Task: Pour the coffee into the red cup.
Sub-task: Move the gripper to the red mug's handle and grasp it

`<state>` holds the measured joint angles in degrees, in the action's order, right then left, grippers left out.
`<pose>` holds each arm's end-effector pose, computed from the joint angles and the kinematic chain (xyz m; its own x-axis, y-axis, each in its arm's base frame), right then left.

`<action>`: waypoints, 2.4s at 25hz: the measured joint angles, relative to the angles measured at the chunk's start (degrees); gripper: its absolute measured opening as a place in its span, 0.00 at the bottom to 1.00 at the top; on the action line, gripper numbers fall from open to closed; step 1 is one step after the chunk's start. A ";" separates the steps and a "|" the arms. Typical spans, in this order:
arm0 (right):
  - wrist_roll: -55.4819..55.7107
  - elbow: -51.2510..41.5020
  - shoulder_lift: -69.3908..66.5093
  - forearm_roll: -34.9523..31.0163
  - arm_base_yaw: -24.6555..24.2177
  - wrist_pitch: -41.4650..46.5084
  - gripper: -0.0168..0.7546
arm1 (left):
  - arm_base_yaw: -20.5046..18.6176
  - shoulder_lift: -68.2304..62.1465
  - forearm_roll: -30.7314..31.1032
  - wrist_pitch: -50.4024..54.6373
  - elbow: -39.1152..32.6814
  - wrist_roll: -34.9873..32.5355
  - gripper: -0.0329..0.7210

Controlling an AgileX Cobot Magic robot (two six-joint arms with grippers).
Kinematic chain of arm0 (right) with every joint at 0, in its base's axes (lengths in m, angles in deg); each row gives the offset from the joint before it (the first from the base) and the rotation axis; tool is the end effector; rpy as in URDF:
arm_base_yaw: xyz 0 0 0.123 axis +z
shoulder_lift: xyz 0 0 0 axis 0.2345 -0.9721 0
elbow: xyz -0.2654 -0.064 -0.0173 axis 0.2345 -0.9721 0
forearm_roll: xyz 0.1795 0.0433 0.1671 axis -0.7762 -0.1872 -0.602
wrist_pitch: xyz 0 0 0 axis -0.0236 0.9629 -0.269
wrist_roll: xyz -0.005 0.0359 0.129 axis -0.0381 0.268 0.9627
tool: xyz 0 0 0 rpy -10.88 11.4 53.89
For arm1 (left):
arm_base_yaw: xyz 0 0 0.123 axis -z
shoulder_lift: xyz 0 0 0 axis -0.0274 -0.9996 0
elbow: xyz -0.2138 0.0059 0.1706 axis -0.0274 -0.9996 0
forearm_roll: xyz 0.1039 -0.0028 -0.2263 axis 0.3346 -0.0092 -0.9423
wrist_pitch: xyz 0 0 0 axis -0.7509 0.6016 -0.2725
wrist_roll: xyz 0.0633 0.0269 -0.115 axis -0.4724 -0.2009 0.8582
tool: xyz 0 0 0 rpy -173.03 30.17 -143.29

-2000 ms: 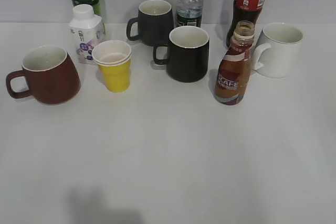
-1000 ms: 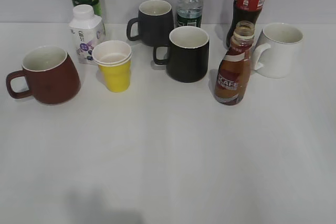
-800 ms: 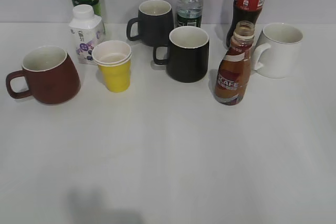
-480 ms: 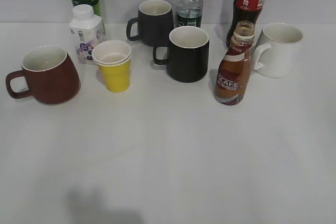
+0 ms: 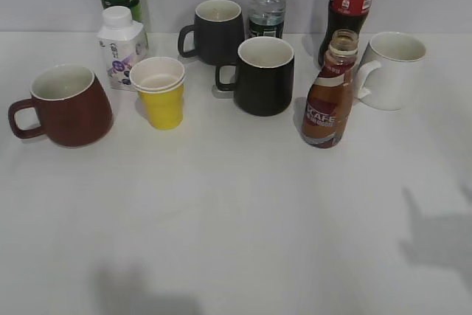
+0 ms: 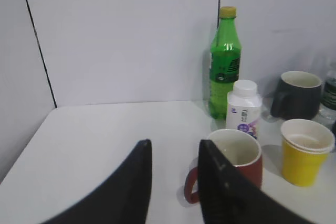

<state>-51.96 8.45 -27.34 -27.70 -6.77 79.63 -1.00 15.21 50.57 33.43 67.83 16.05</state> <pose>0.1089 0.0214 0.3122 -0.1661 0.1296 -0.9776 -0.1562 0.9753 0.1559 0.1194 -0.0040 0.2942 -0.0967 0.0096 -0.9953 0.0321 0.9995 0.0065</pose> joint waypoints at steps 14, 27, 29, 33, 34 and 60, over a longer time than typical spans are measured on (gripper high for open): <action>-6.41 -1.13 -23.42 -0.19 13.06 -16.78 0.78 | 0.00 -21.53 -7.63 -18.21 -9.40 0.00 0.37; -6.47 -1.18 -38.06 -0.59 15.74 -27.38 0.78 | 7.49 -35.79 -7.16 -37.57 -14.85 0.05 0.37; -6.47 -1.18 -38.94 -0.59 15.81 -28.02 0.78 | 7.77 -42.93 -6.26 -42.87 -14.85 0.05 0.37; -6.47 -1.20 -40.31 -0.47 15.83 -29.92 0.73 | 7.79 -53.35 -5.62 -53.70 -14.85 0.22 0.38; -6.47 -1.20 -40.56 -0.42 15.83 -30.28 0.72 | 7.79 -56.25 -5.31 -56.93 -14.85 0.98 0.39; -6.47 -1.25 -40.62 -0.35 15.83 -32.28 0.70 | 8.02 -85.24 1.29 -87.34 -11.55 5.26 0.39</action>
<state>-58.43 7.21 -67.97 -28.06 9.06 47.35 7.02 -70.04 51.85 -53.90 56.29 21.31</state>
